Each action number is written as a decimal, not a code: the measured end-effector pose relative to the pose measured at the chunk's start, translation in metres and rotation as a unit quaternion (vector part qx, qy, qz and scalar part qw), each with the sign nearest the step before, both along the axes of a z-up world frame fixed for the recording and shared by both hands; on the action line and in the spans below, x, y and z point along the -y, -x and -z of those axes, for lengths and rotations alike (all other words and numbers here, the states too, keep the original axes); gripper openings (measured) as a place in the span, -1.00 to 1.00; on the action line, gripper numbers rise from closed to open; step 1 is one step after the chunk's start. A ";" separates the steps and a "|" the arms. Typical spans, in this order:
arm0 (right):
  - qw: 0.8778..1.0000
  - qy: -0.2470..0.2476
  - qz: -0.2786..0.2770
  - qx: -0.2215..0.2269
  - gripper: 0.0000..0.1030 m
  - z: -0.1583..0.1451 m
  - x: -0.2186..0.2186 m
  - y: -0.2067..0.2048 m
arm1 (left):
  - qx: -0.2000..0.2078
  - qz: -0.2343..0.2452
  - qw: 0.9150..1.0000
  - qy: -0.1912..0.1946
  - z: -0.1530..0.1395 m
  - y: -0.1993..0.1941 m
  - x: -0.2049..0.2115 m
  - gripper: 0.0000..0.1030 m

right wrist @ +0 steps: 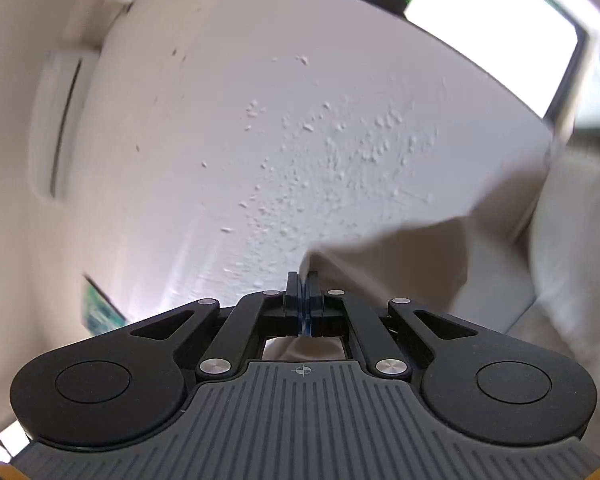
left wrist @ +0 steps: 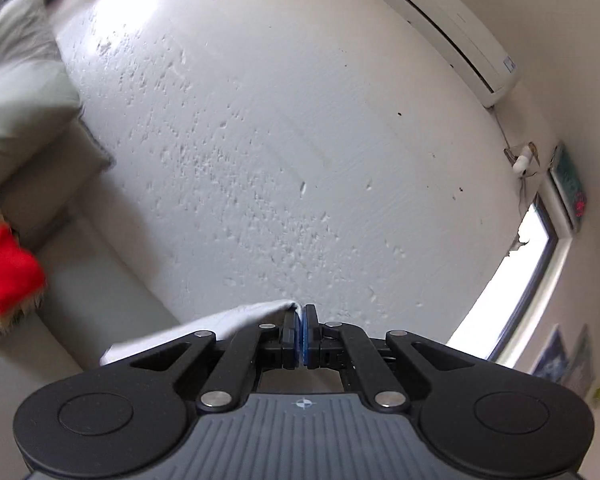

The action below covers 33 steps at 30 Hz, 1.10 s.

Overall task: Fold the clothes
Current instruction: 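Lift the grey t-shirt with both tools and shake it out in the air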

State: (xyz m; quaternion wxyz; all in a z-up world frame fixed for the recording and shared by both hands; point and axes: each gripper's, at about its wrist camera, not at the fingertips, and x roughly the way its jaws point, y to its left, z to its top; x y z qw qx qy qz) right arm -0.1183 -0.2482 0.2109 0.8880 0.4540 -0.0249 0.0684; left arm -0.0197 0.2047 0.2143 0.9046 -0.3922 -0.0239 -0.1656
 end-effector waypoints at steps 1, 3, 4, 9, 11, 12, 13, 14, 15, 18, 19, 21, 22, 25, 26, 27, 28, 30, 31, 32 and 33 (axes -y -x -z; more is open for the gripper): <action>1.000 0.003 0.000 0.005 -0.99 -0.009 -0.001 0.008 | -0.012 0.006 1.000 0.007 -0.004 -0.004 0.002 -1.00; 0.998 0.041 0.020 0.045 -0.99 -0.030 -0.011 0.031 | 0.004 0.017 1.000 -0.002 -0.013 0.004 0.010 -1.00; 0.997 0.065 0.032 0.035 -0.99 -0.037 -0.015 0.037 | 0.018 0.014 1.000 -0.018 -0.018 0.011 0.014 -1.00; 0.994 0.090 0.042 0.048 -0.99 -0.055 -0.011 0.075 | -0.004 0.024 1.000 -0.004 -0.023 0.020 0.013 -1.00; 0.993 0.080 0.049 0.072 -0.99 -0.060 0.002 0.092 | 0.022 0.030 0.999 0.003 -0.027 0.034 0.010 -1.00; 0.993 0.076 0.049 0.076 -0.99 -0.062 0.004 0.093 | 0.023 0.037 0.999 0.011 -0.029 0.036 0.007 -1.00; 0.993 0.085 0.046 0.069 -0.99 -0.065 0.002 0.086 | 0.025 0.044 0.999 0.020 -0.032 0.038 0.004 -1.00; 0.993 0.095 0.043 0.062 -0.99 -0.068 0.001 0.079 | 0.025 0.051 0.998 0.026 -0.034 0.039 0.001 -1.00; 0.992 0.103 0.040 0.053 -0.99 -0.071 0.001 0.071 | 0.016 0.052 0.998 0.016 -0.035 0.035 0.001 -1.00; 0.995 0.091 0.017 -0.030 -0.99 -0.059 0.004 0.012 | -0.090 0.050 0.995 -0.019 -0.030 -0.013 0.005 -1.00; 0.994 0.094 0.014 -0.055 -0.99 -0.052 0.002 -0.008 | -0.118 0.063 0.991 -0.018 -0.023 -0.033 0.005 -1.00; 0.988 0.103 0.015 -0.111 -0.99 -0.036 -0.001 -0.059 | -0.156 0.069 0.985 -0.031 -0.014 -0.072 0.009 -1.00; 0.985 0.105 0.016 -0.139 -0.99 -0.028 -0.001 -0.087 | -0.177 0.063 0.981 -0.044 -0.012 -0.096 0.013 -1.00; 0.973 0.101 0.025 -0.205 -0.99 -0.010 0.006 -0.172 | -0.250 0.058 0.966 -0.035 -0.006 -0.171 0.017 -1.00; 0.971 0.101 0.030 -0.213 -0.99 -0.010 0.008 -0.192 | -0.270 0.056 0.961 -0.026 -0.006 -0.193 0.018 -1.00; 0.974 0.097 0.034 -0.200 -0.99 -0.023 0.009 -0.204 | -0.269 0.050 0.962 -0.027 -0.015 -0.208 0.020 -1.00; 0.977 0.094 0.038 -0.185 -0.99 -0.038 0.010 -0.214 | -0.246 0.045 0.968 -0.036 -0.029 -0.214 0.023 -1.00; 0.983 0.105 0.044 -0.141 -0.99 -0.078 0.020 -0.218 | -0.196 0.042 0.978 -0.053 -0.054 -0.216 0.025 -1.00; 0.985 0.111 0.047 -0.121 -0.99 -0.097 0.024 -0.219 | -0.169 0.043 0.983 -0.060 -0.065 -0.213 0.026 -1.00; 0.985 0.119 0.049 -0.117 -0.99 -0.102 0.026 -0.213 | -0.143 0.044 0.986 -0.068 -0.076 -0.211 0.027 -1.00; 0.984 0.126 0.051 -0.114 -0.99 -0.105 0.029 -0.208 | -0.117 0.045 0.989 -0.074 -0.086 -0.208 0.027 -1.00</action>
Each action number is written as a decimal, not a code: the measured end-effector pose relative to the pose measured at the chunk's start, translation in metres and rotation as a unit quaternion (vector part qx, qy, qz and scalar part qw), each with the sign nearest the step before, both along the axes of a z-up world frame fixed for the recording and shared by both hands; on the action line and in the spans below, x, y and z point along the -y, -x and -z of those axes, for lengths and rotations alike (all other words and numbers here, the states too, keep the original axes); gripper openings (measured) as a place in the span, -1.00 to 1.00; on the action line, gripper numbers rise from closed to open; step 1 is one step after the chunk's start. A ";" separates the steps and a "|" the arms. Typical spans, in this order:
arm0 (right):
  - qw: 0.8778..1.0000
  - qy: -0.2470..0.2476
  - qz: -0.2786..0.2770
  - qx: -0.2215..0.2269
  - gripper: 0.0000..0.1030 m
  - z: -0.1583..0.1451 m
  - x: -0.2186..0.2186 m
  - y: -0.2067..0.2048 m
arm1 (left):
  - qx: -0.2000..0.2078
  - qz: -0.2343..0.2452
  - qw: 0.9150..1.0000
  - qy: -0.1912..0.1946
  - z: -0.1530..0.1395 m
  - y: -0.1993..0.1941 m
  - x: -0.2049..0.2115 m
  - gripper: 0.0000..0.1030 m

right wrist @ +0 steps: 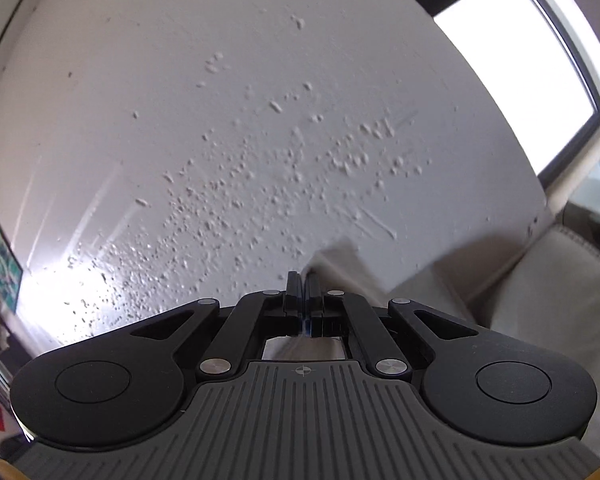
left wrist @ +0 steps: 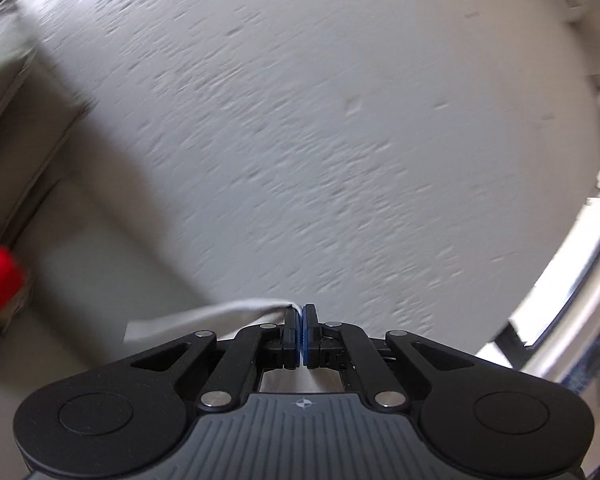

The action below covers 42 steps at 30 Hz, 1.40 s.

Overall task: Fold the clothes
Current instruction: 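Lift the grey t-shirt with both tools and shake it out in the air, then lower the held t-shirt flat onto the sofa with both tools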

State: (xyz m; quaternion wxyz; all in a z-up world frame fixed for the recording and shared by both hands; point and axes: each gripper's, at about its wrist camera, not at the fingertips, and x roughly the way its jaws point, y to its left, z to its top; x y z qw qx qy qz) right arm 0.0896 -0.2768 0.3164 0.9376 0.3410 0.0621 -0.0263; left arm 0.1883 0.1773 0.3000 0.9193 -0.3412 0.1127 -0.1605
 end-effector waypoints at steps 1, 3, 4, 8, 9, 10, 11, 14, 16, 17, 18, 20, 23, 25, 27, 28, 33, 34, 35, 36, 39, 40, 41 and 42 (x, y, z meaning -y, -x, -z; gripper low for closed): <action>1.000 0.000 -0.004 -0.006 -0.99 0.005 0.004 0.002 | 0.007 0.006 1.000 -0.002 0.000 0.004 0.002 -1.00; 1.000 -0.005 -0.012 -0.025 -0.99 0.032 0.010 0.001 | 0.005 0.013 1.000 -0.015 0.012 0.009 0.006 -1.00; 0.999 -0.010 -0.016 -0.037 -0.99 0.052 0.013 0.000 | 0.001 0.015 1.000 -0.023 0.024 0.014 0.008 -1.00; 0.995 -0.041 -0.019 -0.093 -0.99 0.140 0.016 0.013 | -0.030 0.020 0.999 -0.039 0.092 0.035 0.018 -1.00; 0.993 -0.044 -0.018 -0.108 -0.99 0.164 0.015 0.020 | -0.042 0.021 0.998 -0.043 0.111 0.041 0.019 -1.00; 0.990 -0.050 -0.018 -0.128 -0.98 0.191 0.012 0.027 | -0.057 0.019 0.997 -0.048 0.133 0.048 0.021 -1.00; 0.987 -0.057 -0.017 -0.149 -0.99 0.219 0.009 0.034 | -0.071 0.018 0.996 -0.053 0.154 0.054 0.022 -1.00; 0.974 -0.078 -0.013 -0.212 -0.99 0.300 -0.004 0.062 | -0.140 0.016 0.989 -0.036 0.224 0.062 0.019 -1.00; 0.964 -0.092 -0.008 -0.248 -0.99 0.340 -0.008 0.072 | -0.180 0.003 0.983 -0.040 0.264 0.070 0.020 -1.00; 0.961 -0.093 -0.006 -0.262 -0.99 0.354 -0.011 0.076 | -0.195 -0.001 0.980 -0.034 0.279 0.076 0.019 -1.00; 0.957 -0.093 -0.004 -0.276 -0.99 0.368 -0.014 0.080 | -0.210 -0.005 0.977 -0.029 0.295 0.082 0.019 -1.00; 0.950 -0.088 0.000 -0.300 -0.99 0.390 -0.020 0.086 | -0.236 -0.012 0.971 -0.020 0.320 0.092 0.017 -1.00; 0.947 -0.051 0.010 -0.318 -0.99 0.397 -0.031 0.088 | -0.244 -0.034 0.968 -0.039 0.330 0.109 0.017 -1.00; 0.946 -0.035 0.017 -0.321 -0.99 0.389 -0.034 0.088 | -0.243 -0.047 0.968 -0.042 0.328 0.118 0.014 -1.00; 0.947 -0.029 0.021 -0.320 -0.99 0.384 -0.033 0.094 | -0.238 -0.057 0.969 -0.039 0.323 0.126 0.010 -1.00; 0.948 -0.027 0.020 -0.318 -0.99 0.377 -0.033 0.103 | -0.233 -0.059 0.970 -0.040 0.318 0.136 0.011 -1.00; 0.949 -0.013 0.012 -0.316 -0.99 0.351 -0.035 0.140 | -0.213 -0.045 0.975 -0.053 0.289 0.157 0.010 -1.00; 0.947 -0.009 0.008 -0.320 -0.99 0.351 -0.037 0.146 | -0.218 -0.045 0.973 -0.067 0.289 0.159 0.012 -1.00; 0.946 -0.005 0.005 -0.324 -0.99 0.352 -0.039 0.152 | -0.224 -0.045 0.970 -0.081 0.288 0.162 0.013 -1.00; 0.945 0.000 0.001 -0.328 -0.99 0.353 -0.041 0.157 | -0.230 -0.045 0.967 -0.095 0.287 0.165 0.015 -1.00; 0.936 0.004 -0.009 -0.352 -0.99 0.368 -0.052 0.174 | -0.260 -0.049 0.956 -0.128 0.302 0.173 0.019 -1.00; 0.933 0.003 -0.008 -0.361 -0.99 0.376 -0.054 0.178 | -0.272 -0.050 0.951 -0.136 0.309 0.175 0.020 -1.00; 0.929 0.002 -0.009 -0.369 -0.99 0.384 -0.057 0.181 | -0.284 -0.050 0.946 -0.146 0.316 0.177 0.022 -1.00; 0.926 0.004 -0.009 -0.378 -0.99 0.392 -0.059 0.182 | -0.301 -0.052 0.939 -0.160 0.325 0.176 0.025 -1.00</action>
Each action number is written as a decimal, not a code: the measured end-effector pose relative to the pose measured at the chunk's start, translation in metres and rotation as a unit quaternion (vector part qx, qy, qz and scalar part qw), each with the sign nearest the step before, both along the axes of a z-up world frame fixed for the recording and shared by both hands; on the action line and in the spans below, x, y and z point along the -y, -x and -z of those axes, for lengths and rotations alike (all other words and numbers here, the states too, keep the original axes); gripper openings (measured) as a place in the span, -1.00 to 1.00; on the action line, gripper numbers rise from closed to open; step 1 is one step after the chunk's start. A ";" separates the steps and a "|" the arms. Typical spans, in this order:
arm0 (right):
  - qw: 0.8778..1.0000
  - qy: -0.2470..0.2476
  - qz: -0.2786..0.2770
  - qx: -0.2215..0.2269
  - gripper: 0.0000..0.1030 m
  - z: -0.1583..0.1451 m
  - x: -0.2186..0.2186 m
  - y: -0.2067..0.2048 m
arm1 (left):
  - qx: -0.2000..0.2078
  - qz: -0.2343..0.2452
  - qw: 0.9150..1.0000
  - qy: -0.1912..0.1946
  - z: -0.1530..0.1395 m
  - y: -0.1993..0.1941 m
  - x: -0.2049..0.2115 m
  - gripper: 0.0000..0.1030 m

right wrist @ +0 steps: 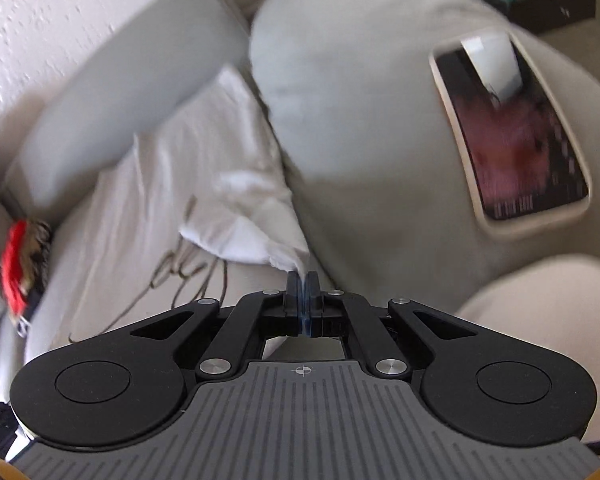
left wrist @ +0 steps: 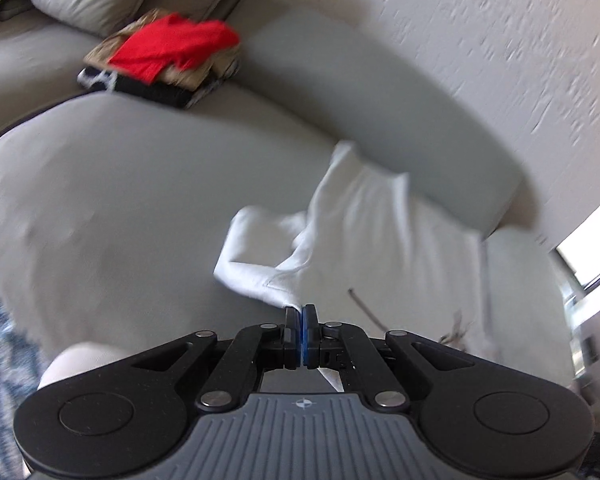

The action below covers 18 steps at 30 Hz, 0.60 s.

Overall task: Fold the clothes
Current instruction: 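Lower the held t-shirt flat onto the sofa with both tools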

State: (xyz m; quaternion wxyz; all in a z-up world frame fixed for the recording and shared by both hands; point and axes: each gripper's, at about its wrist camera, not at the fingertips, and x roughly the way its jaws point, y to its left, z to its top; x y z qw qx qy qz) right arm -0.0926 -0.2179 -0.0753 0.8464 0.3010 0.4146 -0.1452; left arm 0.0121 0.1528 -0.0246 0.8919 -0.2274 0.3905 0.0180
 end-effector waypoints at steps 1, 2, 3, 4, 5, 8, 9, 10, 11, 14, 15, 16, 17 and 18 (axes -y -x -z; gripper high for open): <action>1.000 0.002 -0.001 -0.010 -0.99 0.007 -0.002 0.001 | -0.019 -0.001 1.000 -0.014 0.008 -0.001 0.002 -1.00; 1.000 0.004 -0.003 -0.019 -0.97 0.014 -0.004 0.002 | -0.038 -0.001 0.999 -0.029 0.017 -0.002 0.005 -0.96; 1.000 0.002 -0.009 -0.028 -0.90 0.018 -0.005 0.003 | -0.054 -0.001 0.998 -0.043 0.023 -0.002 0.007 -0.96; 0.999 0.001 -0.016 -0.037 -0.72 0.021 -0.006 0.004 | -0.062 0.002 0.996 -0.061 0.025 -0.001 0.010 -0.92; 0.999 0.009 -0.018 -0.037 -0.71 0.019 -0.007 0.008 | -0.069 0.005 0.994 -0.080 0.027 0.001 0.014 -0.78; 0.998 0.043 -0.022 -0.027 -0.60 0.008 -0.010 0.020 | -0.055 0.016 0.986 -0.154 0.016 0.013 0.030 -0.63; 0.998 0.055 -0.024 -0.022 -0.56 0.003 -0.011 0.024 | -0.046 0.023 0.983 -0.174 0.012 0.015 0.037 -0.59; 0.998 0.060 -0.030 -0.013 -0.51 -0.001 -0.013 0.025 | -0.036 0.035 0.983 -0.177 0.007 0.016 0.043 -0.59; 0.997 0.067 -0.037 -0.004 -0.44 -0.006 -0.015 0.026 | -0.025 0.047 0.982 -0.179 0.003 0.017 0.050 -0.58; 0.992 0.097 -0.080 0.026 -0.39 -0.015 -0.029 0.016 | 0.000 0.099 0.984 -0.150 -0.004 0.010 0.076 -0.54; 0.989 0.104 -0.103 0.033 -0.39 -0.013 -0.036 0.008 | 0.012 0.122 0.982 -0.147 -0.004 0.005 0.089 -0.54; 0.986 0.104 -0.127 0.038 -0.39 -0.010 -0.044 -0.001 | 0.023 0.144 0.979 -0.145 -0.003 0.001 0.104 -0.54; 0.983 0.099 -0.150 0.038 -0.39 -0.005 -0.051 -0.009 | 0.036 0.167 0.974 -0.151 0.001 -0.004 0.123 -0.54; 0.980 0.095 -0.172 0.038 -0.39 0.000 -0.058 -0.016 | 0.045 0.189 0.968 -0.157 0.005 -0.008 0.143 -0.54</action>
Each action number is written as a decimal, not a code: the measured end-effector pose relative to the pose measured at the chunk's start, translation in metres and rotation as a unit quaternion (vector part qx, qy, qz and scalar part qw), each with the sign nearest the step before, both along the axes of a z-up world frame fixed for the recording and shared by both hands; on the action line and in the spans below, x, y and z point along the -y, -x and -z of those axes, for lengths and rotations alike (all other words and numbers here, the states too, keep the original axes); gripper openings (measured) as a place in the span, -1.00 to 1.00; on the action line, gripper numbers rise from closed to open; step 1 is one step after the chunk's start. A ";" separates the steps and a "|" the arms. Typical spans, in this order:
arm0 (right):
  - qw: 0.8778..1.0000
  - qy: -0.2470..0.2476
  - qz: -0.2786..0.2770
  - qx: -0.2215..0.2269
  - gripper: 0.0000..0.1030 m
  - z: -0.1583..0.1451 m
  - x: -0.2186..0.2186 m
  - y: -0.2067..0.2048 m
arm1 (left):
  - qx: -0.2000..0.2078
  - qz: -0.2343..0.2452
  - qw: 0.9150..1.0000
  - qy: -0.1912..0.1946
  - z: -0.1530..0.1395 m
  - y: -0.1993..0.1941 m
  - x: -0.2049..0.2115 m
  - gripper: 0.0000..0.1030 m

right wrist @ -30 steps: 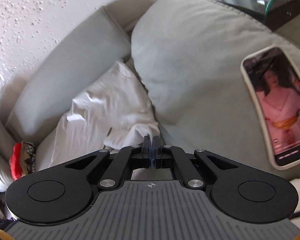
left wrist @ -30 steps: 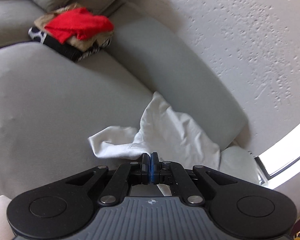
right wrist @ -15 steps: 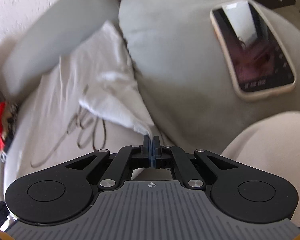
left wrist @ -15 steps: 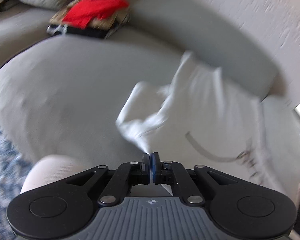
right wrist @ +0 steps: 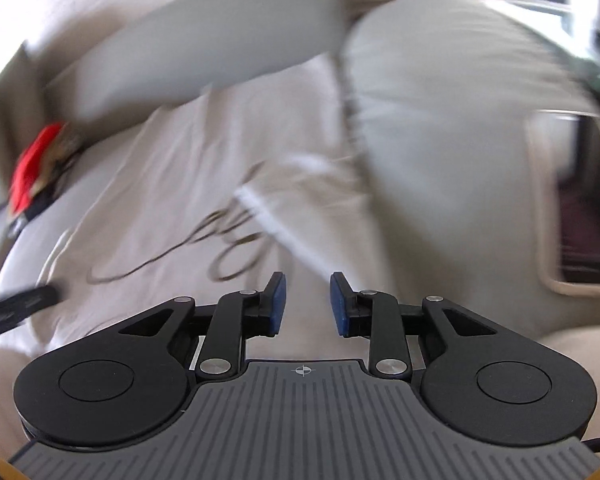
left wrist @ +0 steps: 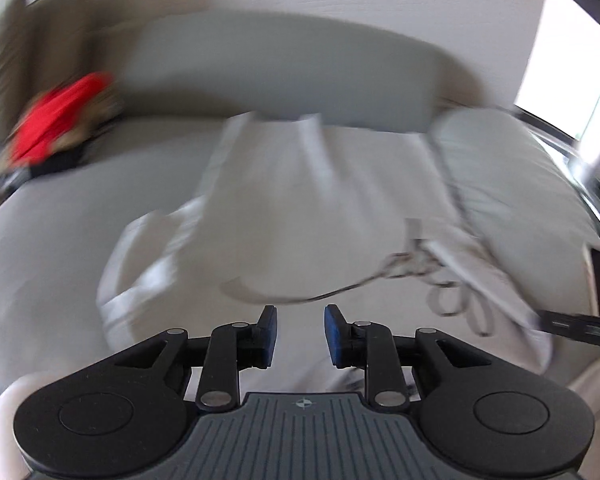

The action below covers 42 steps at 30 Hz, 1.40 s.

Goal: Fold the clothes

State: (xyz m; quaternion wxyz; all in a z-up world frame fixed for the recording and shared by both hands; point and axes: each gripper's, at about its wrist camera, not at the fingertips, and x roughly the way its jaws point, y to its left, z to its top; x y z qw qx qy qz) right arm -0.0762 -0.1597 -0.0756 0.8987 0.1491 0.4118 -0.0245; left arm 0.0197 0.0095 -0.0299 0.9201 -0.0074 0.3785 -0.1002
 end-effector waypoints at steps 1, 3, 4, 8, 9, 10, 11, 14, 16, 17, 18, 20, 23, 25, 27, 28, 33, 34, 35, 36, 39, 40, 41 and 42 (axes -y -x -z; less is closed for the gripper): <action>1.000 0.001 -0.020 -0.006 -0.45 0.006 -0.007 -0.005 | 0.001 0.021 1.000 0.000 0.006 -0.004 0.013 -0.54; 0.998 0.016 -0.053 -0.021 -0.44 0.016 -0.019 -0.005 | -0.022 0.043 0.999 -0.011 0.021 -0.004 0.029 -0.54; 0.997 0.029 -0.066 -0.029 -0.43 0.021 -0.024 -0.002 | -0.033 0.055 0.998 -0.017 0.028 -0.004 0.036 -0.54; 0.993 0.048 -0.086 -0.067 -0.40 0.024 -0.029 0.025 | -0.064 0.080 0.994 -0.039 0.048 0.022 0.044 -0.55; 0.992 0.036 -0.085 -0.081 -0.40 0.023 -0.026 0.031 | -0.069 0.095 0.992 -0.053 0.046 0.029 0.045 -0.55; 0.992 0.026 -0.082 -0.091 -0.40 0.023 -0.022 0.035 | -0.082 0.099 0.990 -0.060 0.043 0.032 0.046 -0.55; 0.992 0.017 -0.079 -0.098 -0.40 0.022 -0.019 0.039 | -0.096 0.098 0.989 -0.050 0.039 0.032 0.045 -0.55; 0.996 0.008 -0.070 -0.052 -0.30 0.009 -0.012 0.046 | -0.090 0.092 0.991 -0.036 0.025 0.026 0.048 -0.53; 0.998 0.008 -0.061 -0.010 -0.14 -0.002 -0.005 0.045 | -0.071 0.086 0.993 -0.032 0.015 0.021 0.052 -0.40; 0.998 0.009 -0.057 0.010 -0.13 -0.007 -0.002 0.043 | -0.063 0.083 0.994 -0.030 0.010 0.018 0.055 -0.32; 0.998 0.013 -0.054 0.020 -0.13 -0.010 0.002 0.038 | -0.061 0.085 0.994 -0.032 0.011 0.009 0.059 -0.31; 0.998 0.015 -0.048 0.036 -0.12 -0.015 0.011 0.026 | -0.060 0.089 0.994 -0.033 0.012 -0.004 0.069 -0.31; 0.997 0.011 -0.023 0.074 -0.06 -0.018 0.032 0.009 | -0.058 0.094 0.994 -0.017 0.018 -0.015 0.079 -0.32; 0.996 -0.003 -0.009 0.090 -0.07 -0.015 0.043 -0.009 | -0.066 0.096 0.993 -0.002 0.026 -0.022 0.085 -0.40; 0.996 -0.025 -0.015 0.083 -0.10 -0.006 0.050 -0.031 | -0.095 0.101 0.990 0.004 0.037 -0.027 0.090 -0.46; 0.996 -0.035 -0.020 0.076 -0.17 -0.001 0.052 -0.044 | -0.112 0.102 0.988 0.005 0.044 -0.029 0.092 -0.47; 0.996 -0.055 -0.059 0.044 -0.35 0.026 0.049 -0.089 | -0.106 0.104 0.989 0.003 0.051 -0.026 0.093 -0.42; 0.995 -0.056 -0.066 0.040 -0.35 0.029 0.047 -0.094 | -0.109 0.102 0.989 0.008 0.051 -0.027 0.091 -0.41; 0.995 -0.057 -0.073 0.035 -0.35 0.033 0.044 -0.099 | -0.112 0.100 0.989 0.013 0.051 -0.029 0.090 -0.38; 0.995 -0.060 -0.078 0.028 -0.35 0.036 0.041 -0.103 | -0.115 0.100 0.988 0.016 0.051 -0.029 0.089 -0.37; 0.995 -0.041 -0.088 0.016 -0.34 0.044 0.032 -0.109 | -0.115 0.101 0.988 0.018 0.052 -0.029 0.089 -0.37; 0.995 -0.034 -0.094 0.014 -0.34 0.045 0.029 -0.111 | -0.114 0.102 0.988 0.017 0.051 -0.028 0.089 -0.37; 0.995 -0.025 -0.100 0.016 -0.34 0.045 0.025 -0.112 | -0.113 0.103 0.988 0.017 0.051 -0.027 0.089 -0.36; 0.994 -0.016 -0.107 0.018 -0.34 0.045 0.022 -0.113 | -0.113 0.103 0.988 0.017 0.051 -0.026 0.089 -0.36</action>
